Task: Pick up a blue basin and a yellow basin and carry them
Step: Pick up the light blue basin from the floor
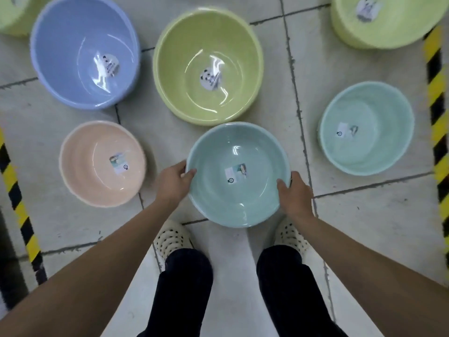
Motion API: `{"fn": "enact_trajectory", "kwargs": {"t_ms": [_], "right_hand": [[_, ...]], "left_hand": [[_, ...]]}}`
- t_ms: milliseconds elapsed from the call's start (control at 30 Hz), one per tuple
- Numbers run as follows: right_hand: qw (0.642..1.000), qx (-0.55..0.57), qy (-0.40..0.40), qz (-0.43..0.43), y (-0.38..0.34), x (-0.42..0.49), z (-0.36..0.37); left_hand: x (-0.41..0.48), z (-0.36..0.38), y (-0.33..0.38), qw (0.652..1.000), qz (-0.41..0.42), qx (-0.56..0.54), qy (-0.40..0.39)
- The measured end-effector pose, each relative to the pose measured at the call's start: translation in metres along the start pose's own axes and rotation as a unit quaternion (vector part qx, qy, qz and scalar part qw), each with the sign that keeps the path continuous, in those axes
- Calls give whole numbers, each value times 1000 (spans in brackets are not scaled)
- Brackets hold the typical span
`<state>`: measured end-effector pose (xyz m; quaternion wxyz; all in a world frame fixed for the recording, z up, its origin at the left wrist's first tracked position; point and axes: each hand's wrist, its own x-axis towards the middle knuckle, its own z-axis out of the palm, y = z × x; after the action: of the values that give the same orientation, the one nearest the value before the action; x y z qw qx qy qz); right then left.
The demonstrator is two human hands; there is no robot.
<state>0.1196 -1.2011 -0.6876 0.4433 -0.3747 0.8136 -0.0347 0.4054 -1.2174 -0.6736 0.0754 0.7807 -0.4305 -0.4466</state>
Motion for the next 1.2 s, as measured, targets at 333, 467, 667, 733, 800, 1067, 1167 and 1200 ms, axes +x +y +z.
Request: {"fn": "enact_trajectory", "kwargs": {"t_ms": [333,467,667,733,800,1067,1167,1200], "right_hand": [[984,70,162,9,11,51,-186],[965,107,236,36,39,84,-225],[949,119,284,66,90,131,-239],[946,124,288,80,102,144,-235],[945,134,283,95,112,158,-228],[941,191,264,97,137,206,-194],[941,191,262,101,146,211,-185],[941,187,263,105,146,210,-184]], "left_hand": [[33,60,207,993,98,-12,-58],[58,109,266,980,176,19,-95],[86,182,304,955,269,88,-89],[95,201,305,945,296,113,-86],[106,218,301,936,310,143,-88],[146,264,274,946,290,100,-103],[150,273,270,947,294,78,-99],[148,273,270,948,295,76,-95]]}}
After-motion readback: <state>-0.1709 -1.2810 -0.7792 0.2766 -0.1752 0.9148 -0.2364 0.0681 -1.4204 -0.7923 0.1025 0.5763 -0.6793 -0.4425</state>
